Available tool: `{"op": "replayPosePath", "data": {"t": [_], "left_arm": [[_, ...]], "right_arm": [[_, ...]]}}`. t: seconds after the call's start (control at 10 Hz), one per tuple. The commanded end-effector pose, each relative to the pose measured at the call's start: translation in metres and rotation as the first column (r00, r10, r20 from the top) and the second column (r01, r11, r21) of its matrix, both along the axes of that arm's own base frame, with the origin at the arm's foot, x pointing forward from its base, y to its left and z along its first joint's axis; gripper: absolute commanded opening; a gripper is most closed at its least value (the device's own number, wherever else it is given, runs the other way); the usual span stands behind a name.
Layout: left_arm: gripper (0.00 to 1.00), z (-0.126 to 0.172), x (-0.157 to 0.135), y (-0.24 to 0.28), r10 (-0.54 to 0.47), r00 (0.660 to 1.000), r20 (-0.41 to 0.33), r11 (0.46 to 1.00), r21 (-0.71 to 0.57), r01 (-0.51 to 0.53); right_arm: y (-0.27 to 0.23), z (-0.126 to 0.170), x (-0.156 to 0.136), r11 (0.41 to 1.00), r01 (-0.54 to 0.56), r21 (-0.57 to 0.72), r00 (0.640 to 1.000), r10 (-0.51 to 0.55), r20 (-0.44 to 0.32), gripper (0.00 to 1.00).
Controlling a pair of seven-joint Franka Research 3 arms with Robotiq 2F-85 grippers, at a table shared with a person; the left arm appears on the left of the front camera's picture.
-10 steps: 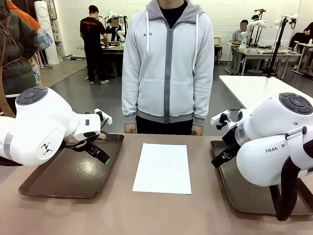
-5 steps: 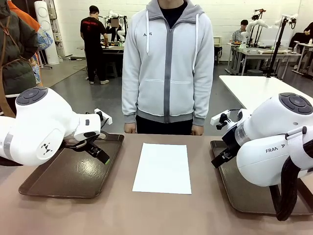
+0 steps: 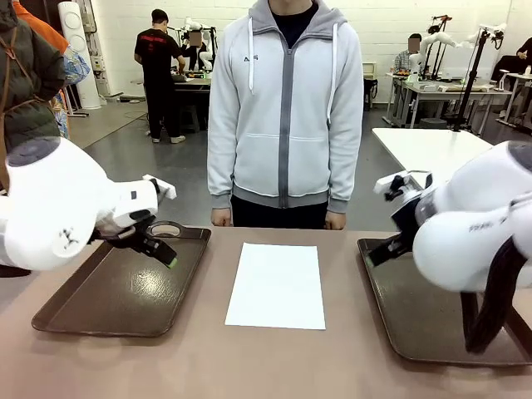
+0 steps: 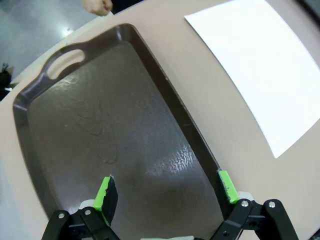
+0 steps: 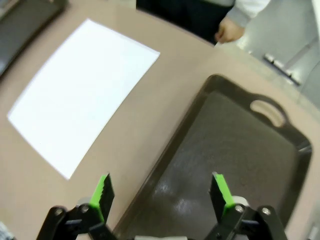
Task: Sort the A4 documents.
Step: Receive the A4 Paper.
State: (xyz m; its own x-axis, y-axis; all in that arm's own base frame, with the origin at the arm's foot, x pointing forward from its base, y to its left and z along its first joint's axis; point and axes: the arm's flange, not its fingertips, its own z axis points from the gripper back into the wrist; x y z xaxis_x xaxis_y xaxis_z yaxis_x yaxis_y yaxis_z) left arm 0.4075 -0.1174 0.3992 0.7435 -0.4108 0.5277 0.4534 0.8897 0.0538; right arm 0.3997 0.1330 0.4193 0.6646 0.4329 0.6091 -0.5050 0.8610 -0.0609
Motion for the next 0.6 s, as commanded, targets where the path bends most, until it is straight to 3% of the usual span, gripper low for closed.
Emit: {"op": "replayPosePath", "data": {"t": [0.0,0.2,0.5], "left_arm": [[1.00,0.033,-0.047,0.043,-0.011,1.000,0.005,0.997,-0.081,0.011],[1.00,0.070,-0.069,0.083,-0.025,1.000,-0.002,0.983,-0.179,0.024],[1.00,0.094,-0.099,0.131,-0.005,1.000,0.024,0.965,-0.262,0.012]], "right_arm": [[-0.064,0.027,-0.043,0.997,0.002,0.079,0.999,-0.005,0.036,1.00],[-0.109,0.061,-0.076,0.981,-0.036,0.189,0.996,0.019,0.087,1.00],[-0.144,0.085,-0.117,0.947,-0.158,0.280,0.978,0.112,0.174,1.00]]}}
